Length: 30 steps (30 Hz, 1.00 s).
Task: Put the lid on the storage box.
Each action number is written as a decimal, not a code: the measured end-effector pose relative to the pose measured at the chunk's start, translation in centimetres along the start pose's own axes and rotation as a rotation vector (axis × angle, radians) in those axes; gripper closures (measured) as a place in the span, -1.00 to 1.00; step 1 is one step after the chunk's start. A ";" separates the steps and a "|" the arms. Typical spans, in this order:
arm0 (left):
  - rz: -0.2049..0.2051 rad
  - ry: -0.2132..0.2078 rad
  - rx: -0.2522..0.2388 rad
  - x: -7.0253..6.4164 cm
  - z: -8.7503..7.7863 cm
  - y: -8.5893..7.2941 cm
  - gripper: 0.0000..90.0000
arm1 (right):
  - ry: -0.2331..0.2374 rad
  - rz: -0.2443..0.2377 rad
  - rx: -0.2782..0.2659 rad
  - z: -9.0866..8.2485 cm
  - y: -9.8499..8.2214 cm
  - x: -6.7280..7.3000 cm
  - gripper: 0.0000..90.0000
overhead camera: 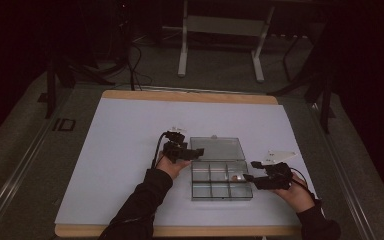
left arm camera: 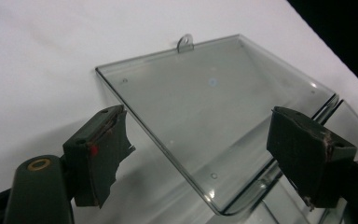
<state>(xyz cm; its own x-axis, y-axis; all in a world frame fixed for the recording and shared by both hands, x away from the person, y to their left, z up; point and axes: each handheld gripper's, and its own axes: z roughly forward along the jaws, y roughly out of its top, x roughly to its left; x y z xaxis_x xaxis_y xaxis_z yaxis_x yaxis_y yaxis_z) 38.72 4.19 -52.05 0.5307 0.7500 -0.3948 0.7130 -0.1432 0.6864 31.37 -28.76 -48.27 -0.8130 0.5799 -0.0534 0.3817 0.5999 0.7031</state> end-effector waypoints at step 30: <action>-0.047 -0.116 -0.011 0.5 0.3 -0.6 0.11 | -0.024 0.049 -0.011 1.0 0.2 -1.1 0.00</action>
<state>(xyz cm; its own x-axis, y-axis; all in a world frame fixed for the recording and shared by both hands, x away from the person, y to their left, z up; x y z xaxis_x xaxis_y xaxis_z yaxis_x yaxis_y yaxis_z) 38.73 4.46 -52.89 0.5467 0.6760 -0.4941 0.7333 -0.1018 0.6722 32.77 -28.74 -48.79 -0.7827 0.6213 -0.0355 0.4160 0.5647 0.7128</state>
